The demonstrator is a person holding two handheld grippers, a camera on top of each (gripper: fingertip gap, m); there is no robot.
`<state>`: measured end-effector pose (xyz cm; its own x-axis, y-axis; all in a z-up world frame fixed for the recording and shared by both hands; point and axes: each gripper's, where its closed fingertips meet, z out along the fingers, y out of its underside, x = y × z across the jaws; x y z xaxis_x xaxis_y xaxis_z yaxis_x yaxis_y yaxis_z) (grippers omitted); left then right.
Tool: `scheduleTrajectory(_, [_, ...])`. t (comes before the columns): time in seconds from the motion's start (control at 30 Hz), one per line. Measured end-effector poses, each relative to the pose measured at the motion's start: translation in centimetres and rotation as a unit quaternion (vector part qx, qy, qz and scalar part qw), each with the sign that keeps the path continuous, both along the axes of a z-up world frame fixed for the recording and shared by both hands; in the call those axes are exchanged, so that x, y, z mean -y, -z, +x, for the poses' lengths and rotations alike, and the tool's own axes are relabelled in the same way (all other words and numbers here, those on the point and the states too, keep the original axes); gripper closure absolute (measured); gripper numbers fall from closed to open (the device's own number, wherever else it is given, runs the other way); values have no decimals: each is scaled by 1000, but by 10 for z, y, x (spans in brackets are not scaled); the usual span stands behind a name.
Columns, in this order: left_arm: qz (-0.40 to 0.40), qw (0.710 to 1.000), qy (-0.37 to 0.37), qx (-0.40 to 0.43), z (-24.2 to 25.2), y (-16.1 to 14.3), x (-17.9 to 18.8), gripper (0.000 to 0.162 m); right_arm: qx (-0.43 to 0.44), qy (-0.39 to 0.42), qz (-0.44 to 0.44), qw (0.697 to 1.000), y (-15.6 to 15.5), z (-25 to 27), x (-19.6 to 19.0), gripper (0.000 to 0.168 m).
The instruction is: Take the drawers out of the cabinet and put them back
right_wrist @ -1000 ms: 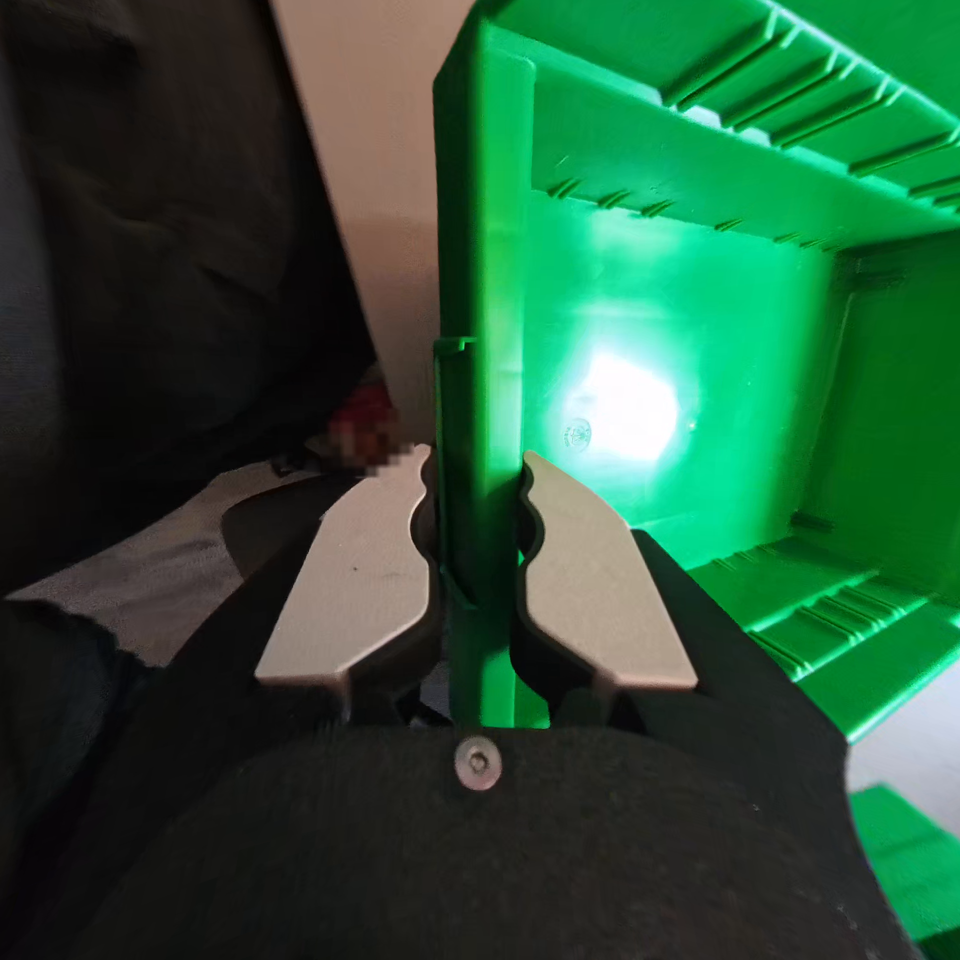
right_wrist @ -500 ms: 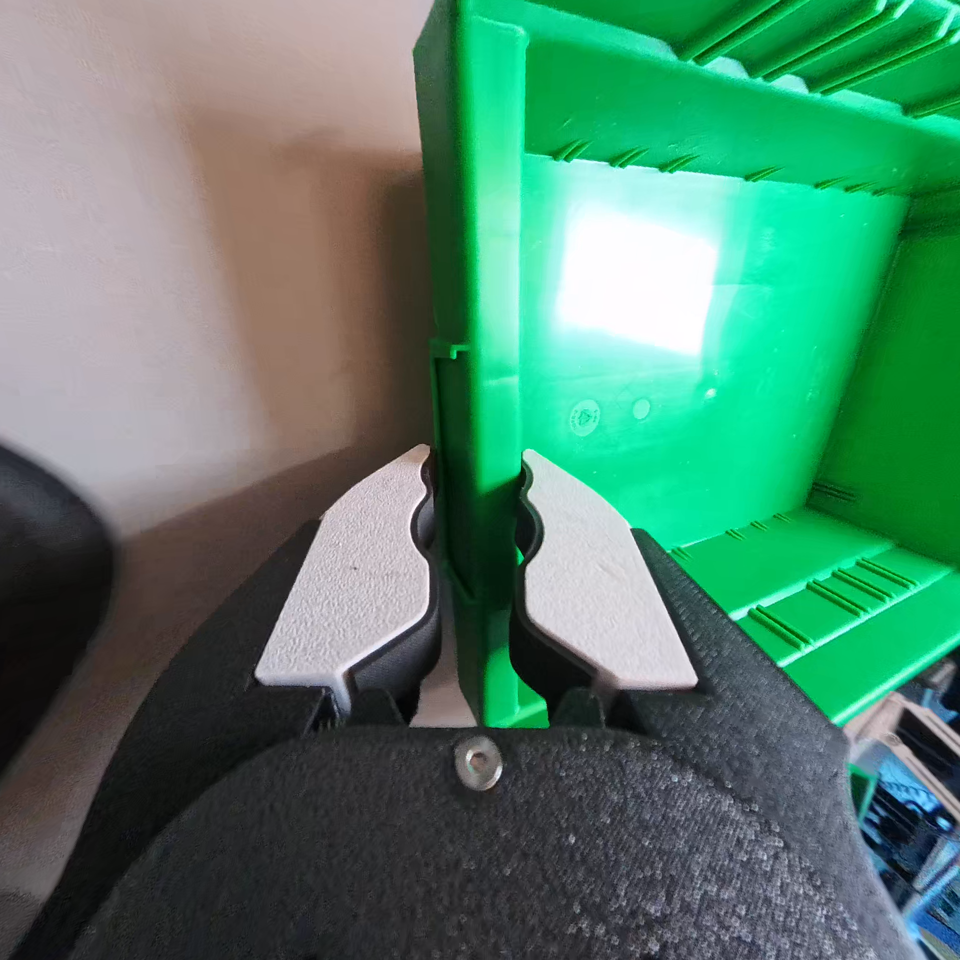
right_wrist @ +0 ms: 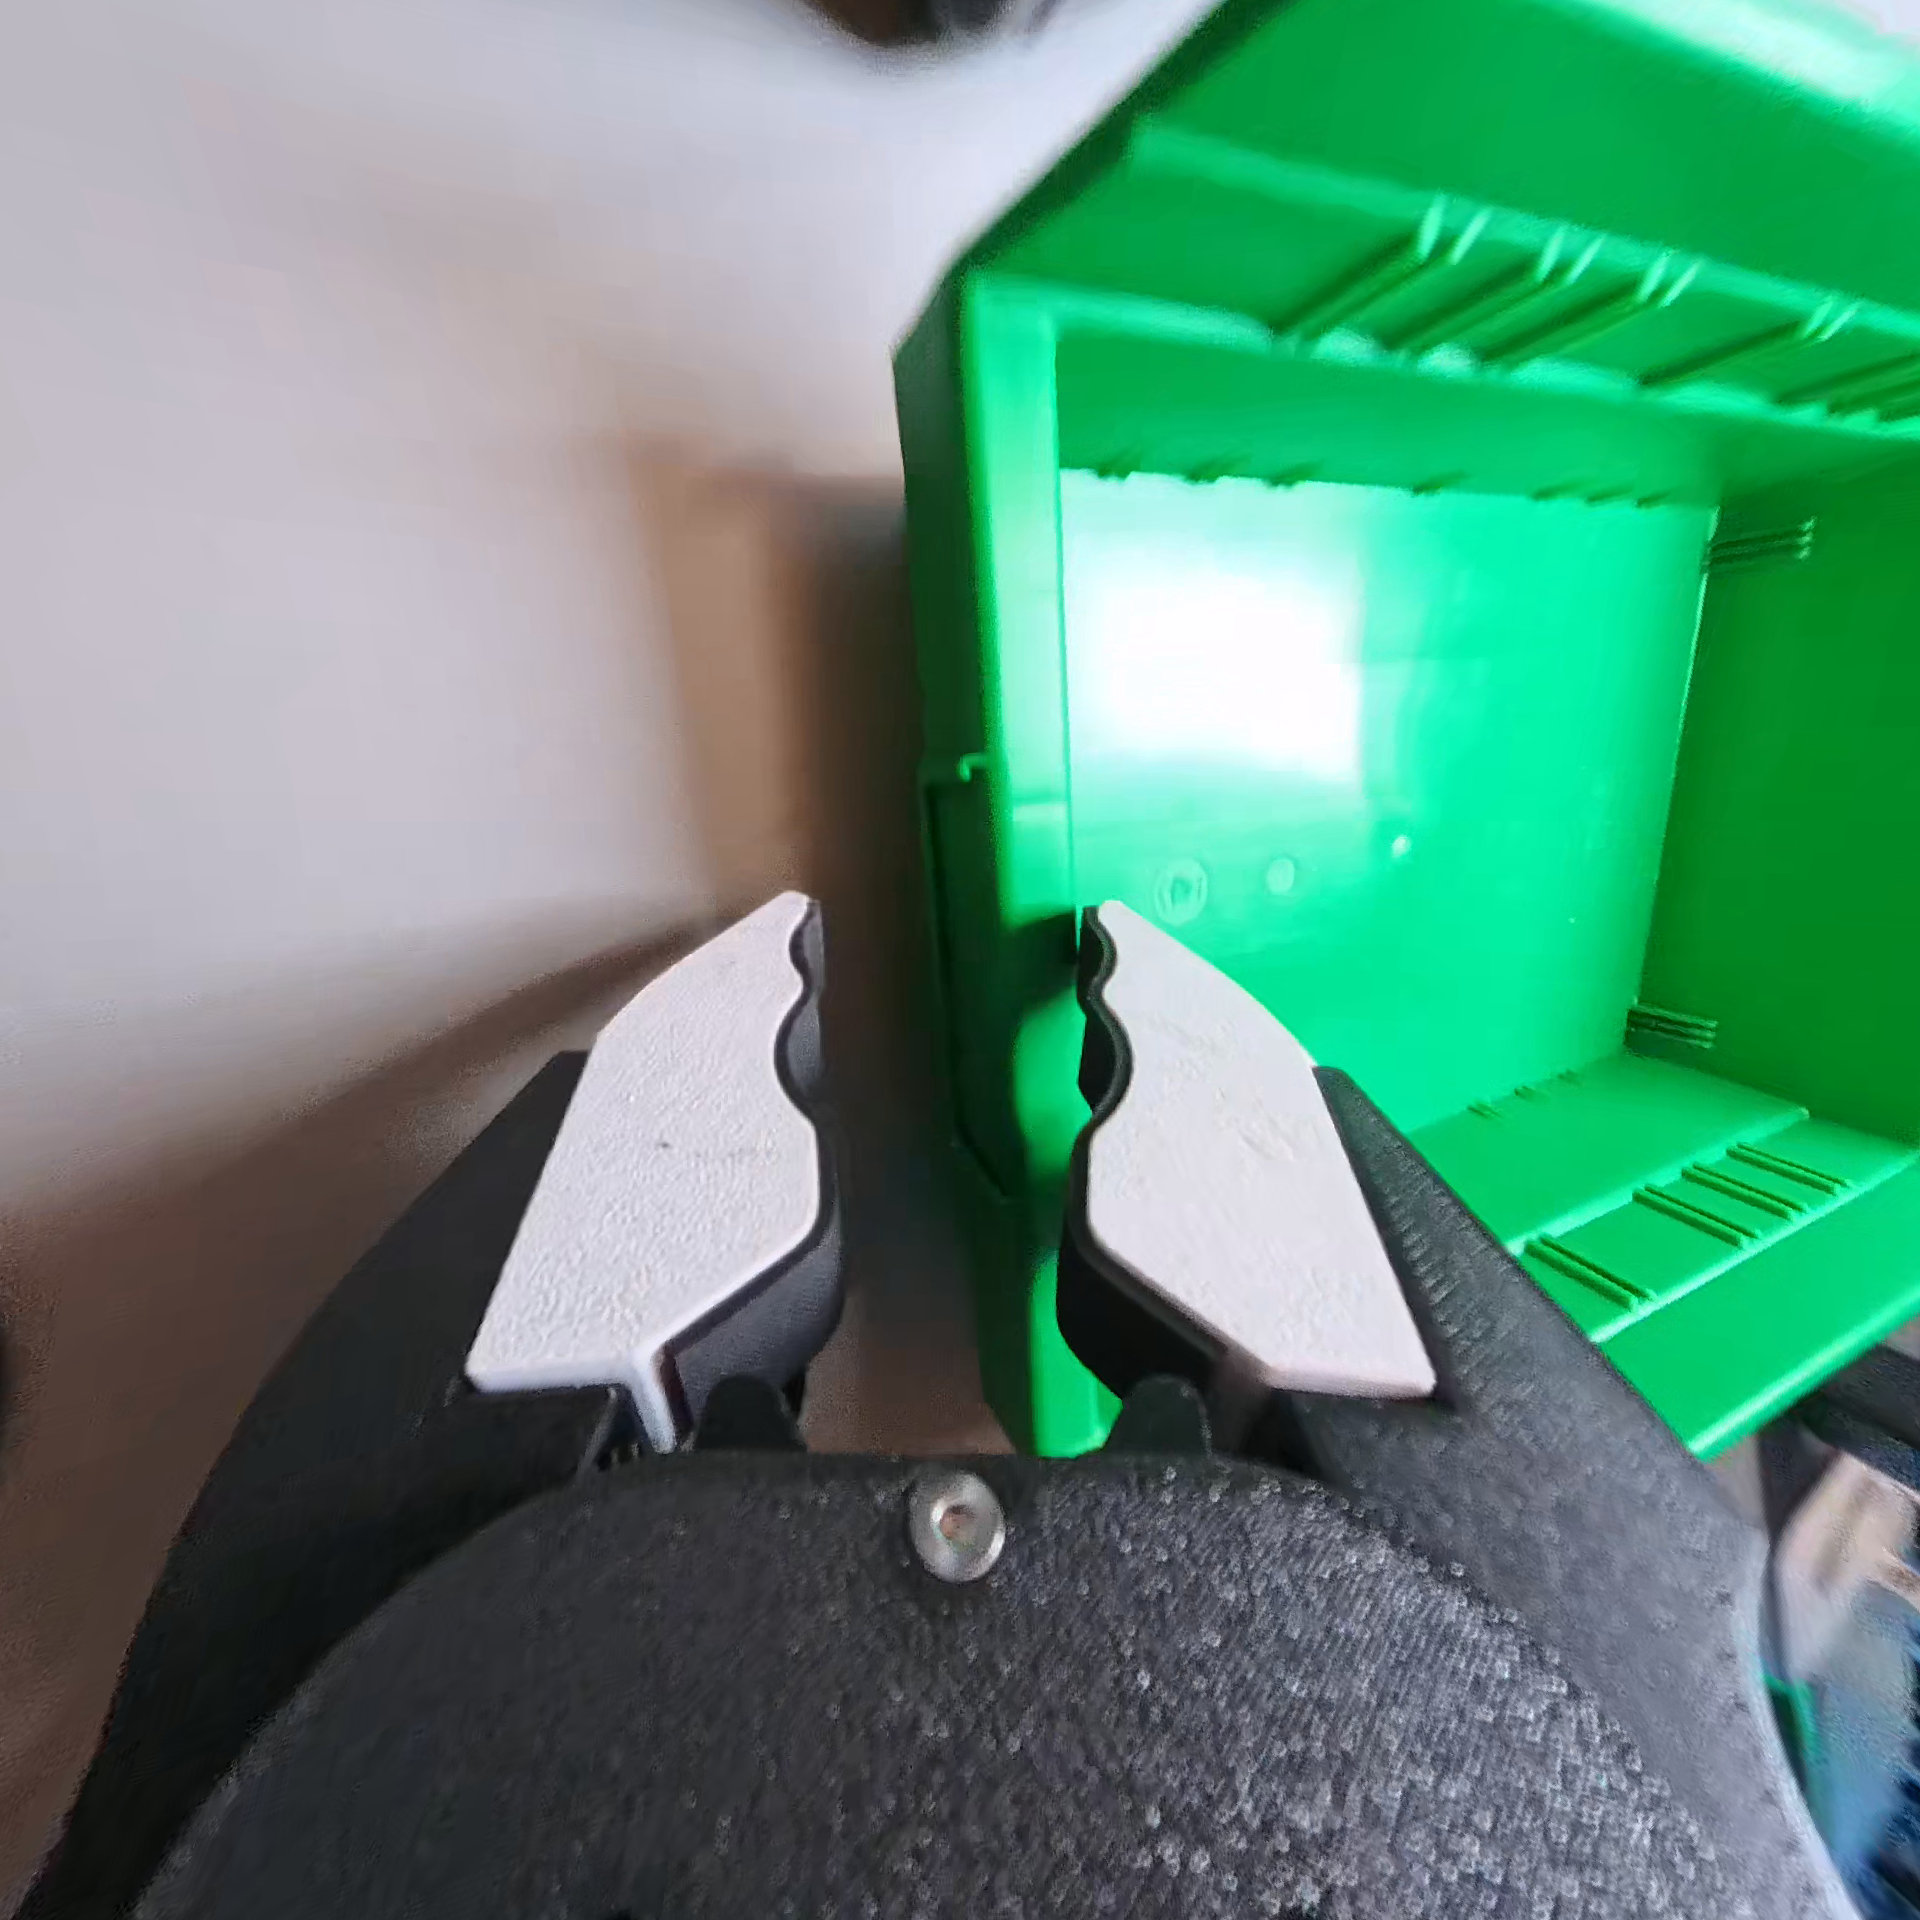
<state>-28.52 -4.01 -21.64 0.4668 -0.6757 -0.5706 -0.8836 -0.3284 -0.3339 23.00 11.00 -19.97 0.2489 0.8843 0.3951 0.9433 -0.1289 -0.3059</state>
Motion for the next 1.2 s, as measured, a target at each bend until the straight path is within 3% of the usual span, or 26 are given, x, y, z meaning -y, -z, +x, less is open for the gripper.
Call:
scheduleTrajectory(0.17, [11, 1000, -12, 0, -10, 0, -31, 131, -65, -13, 29, 997, -24, -24, 10, 121])
scheduleTrajectory(0.37, [22, 1000, -17, 0, -16, 0, -46, 131, 38, 15, 29, 999, 0, 7, -1, 123])
scheduleTrajectory(0.5, [32, 999, -23, 5, -19, 0, -52, 131, 43, 22, 39, 998, 5, 13, -13, 139])
scheduleTrajectory(0.77, [40, 998, -37, 7, -22, -3, -57, 126, 49, 32, 67, 996, 2, 20, -27, 138])
scheduleTrajectory(0.87, [47, 997, -38, 50, -16, -15, -54, 123, -33, 21, 82, 996, -19, -2, -19, 136])
scheduleTrajectory(0.97, [55, 990, -41, 125, -12, -38, -52, 123, -210, 6, 85, 974, -59, -47, -3, 138])
scheduleTrajectory(1.1, [81, 972, -61, 211, -25, -84, -61, 126, -455, 26, 47, 889, -109, -99, 14, 140])
scheduleTrajectory(1.2, [97, 965, -94, 223, -52, -114, -75, 127, -545, 23, 25, 838, -113, -127, 24, 140])
